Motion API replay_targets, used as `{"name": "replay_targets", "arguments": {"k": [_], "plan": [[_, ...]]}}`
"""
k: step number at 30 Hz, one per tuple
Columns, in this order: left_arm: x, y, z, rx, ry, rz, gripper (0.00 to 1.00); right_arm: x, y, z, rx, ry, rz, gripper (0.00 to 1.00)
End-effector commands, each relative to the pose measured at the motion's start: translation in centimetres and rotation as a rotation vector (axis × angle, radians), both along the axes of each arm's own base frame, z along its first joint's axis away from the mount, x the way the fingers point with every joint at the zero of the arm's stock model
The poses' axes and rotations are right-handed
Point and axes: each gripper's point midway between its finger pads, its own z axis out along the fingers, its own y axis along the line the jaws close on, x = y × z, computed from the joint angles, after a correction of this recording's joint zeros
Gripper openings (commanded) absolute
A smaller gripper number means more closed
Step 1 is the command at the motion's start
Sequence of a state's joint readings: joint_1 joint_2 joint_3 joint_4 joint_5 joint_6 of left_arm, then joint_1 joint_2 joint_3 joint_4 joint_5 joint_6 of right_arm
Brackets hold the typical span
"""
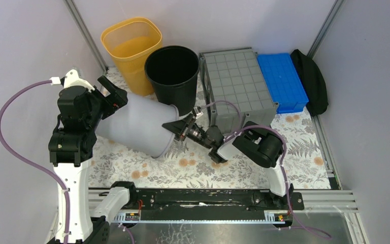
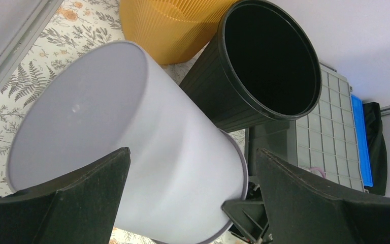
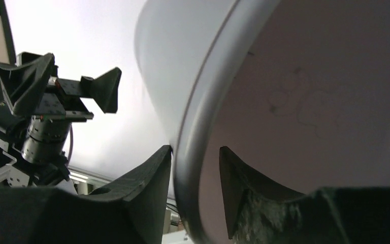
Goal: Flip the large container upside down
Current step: Turn the container upside down at the center of the board.
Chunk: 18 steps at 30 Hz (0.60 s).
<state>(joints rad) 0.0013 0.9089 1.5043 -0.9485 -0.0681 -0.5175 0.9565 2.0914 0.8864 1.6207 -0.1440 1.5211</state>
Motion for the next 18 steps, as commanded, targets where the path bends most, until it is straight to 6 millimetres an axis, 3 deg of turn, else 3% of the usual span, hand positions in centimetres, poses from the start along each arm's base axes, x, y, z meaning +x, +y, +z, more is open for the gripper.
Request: {"name": "replay_targets", "arguments": {"k": [1,10,18], "plan": [[0.4,-0.1,0.6,-0.006,-0.044,-0.008,1.0,-1.6,-2.9,1.6,0.021,-0.064,-0.055,0.47],[0.5,-0.9,0.0,-0.038,-0.042,-0.038,1.0,-4.6,-7.2,-4.4,-0.153,0.012,-0.067,0.6],[1.1,-1.3,-2.4,-0.046,0.007,-0.058,1.0,-6.9,-11.7,-10.0,-0.297,0.154,-0.092,0.73]]}}
